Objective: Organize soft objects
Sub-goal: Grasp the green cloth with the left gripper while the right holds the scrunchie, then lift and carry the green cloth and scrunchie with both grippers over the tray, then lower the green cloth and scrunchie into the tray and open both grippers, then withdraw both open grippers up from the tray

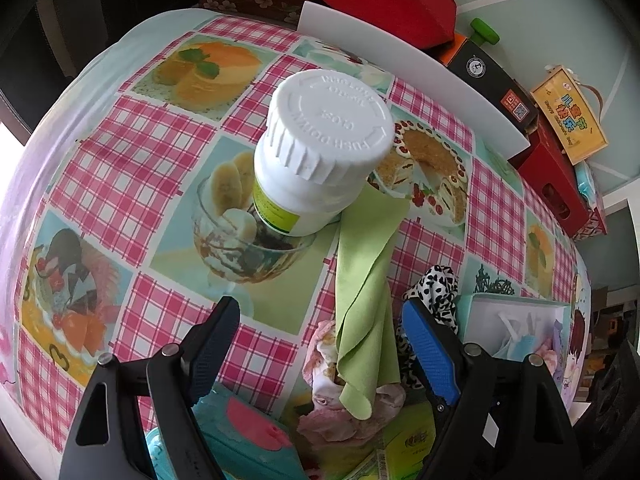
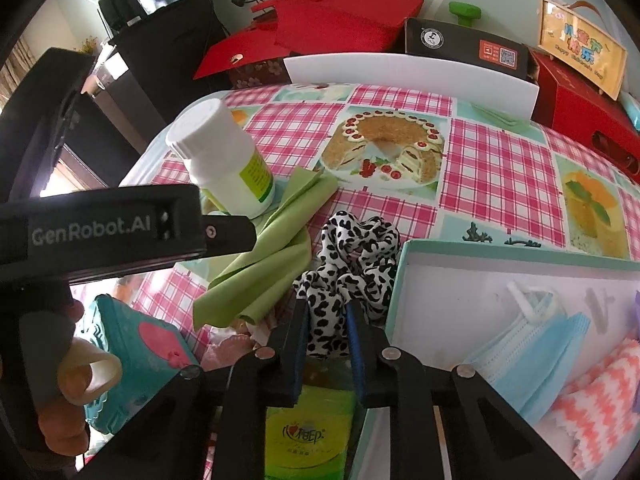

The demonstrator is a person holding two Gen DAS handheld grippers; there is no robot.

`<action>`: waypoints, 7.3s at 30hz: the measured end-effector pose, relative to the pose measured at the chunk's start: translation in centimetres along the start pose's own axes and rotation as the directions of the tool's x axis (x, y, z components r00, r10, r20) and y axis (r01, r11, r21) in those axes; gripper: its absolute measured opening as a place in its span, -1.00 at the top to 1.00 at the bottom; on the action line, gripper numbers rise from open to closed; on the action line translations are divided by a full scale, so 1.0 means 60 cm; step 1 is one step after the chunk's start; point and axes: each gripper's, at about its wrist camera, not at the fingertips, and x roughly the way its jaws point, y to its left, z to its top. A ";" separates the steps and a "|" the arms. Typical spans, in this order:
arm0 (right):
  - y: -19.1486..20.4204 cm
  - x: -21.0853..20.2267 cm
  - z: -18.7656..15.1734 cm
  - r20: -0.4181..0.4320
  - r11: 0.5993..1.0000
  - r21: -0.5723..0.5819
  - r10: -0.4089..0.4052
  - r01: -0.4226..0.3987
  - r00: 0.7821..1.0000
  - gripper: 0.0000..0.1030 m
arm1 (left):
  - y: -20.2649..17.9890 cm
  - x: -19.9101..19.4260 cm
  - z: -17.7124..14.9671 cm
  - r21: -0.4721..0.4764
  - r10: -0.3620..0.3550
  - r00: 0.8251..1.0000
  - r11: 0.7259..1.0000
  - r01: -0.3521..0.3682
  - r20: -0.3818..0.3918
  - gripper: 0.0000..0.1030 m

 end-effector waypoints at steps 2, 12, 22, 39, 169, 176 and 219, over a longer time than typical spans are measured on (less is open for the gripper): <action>-0.002 0.000 0.001 0.001 1.000 0.007 0.003 -0.003 1.000 0.65 | -0.003 0.004 0.002 0.002 -0.005 1.000 1.000 0.005 -0.001 -0.62; -0.004 -0.001 0.000 -0.006 1.000 0.019 0.017 -0.017 1.000 0.65 | -0.024 0.032 0.003 0.029 -0.016 0.999 0.999 0.017 -0.035 -0.35; -0.006 -0.003 -0.002 -0.009 0.999 0.028 0.024 -0.024 1.000 0.65 | -0.052 0.058 -0.001 0.104 0.004 0.998 0.995 0.002 -0.057 0.84; -0.012 -0.016 0.000 0.012 0.997 0.042 0.059 -0.060 0.998 0.74 | -0.029 0.020 0.002 0.066 -0.052 0.999 0.996 0.053 -0.011 0.89; -0.246 -0.162 -0.093 0.006 0.924 0.339 -0.188 0.174 0.982 0.73 | -0.230 0.030 -0.130 0.359 -0.069 0.991 0.927 0.107 -0.118 0.82; -0.267 -0.171 -0.098 0.007 0.907 0.377 -0.204 0.187 0.979 0.71 | -0.234 0.029 -0.131 0.360 -0.070 0.991 0.927 0.108 -0.118 0.81; -0.237 -0.200 -0.086 0.032 0.894 0.314 -0.345 0.318 0.938 -1.00 | -0.204 -0.047 -0.105 0.319 -0.062 0.996 0.947 0.039 0.062 -0.67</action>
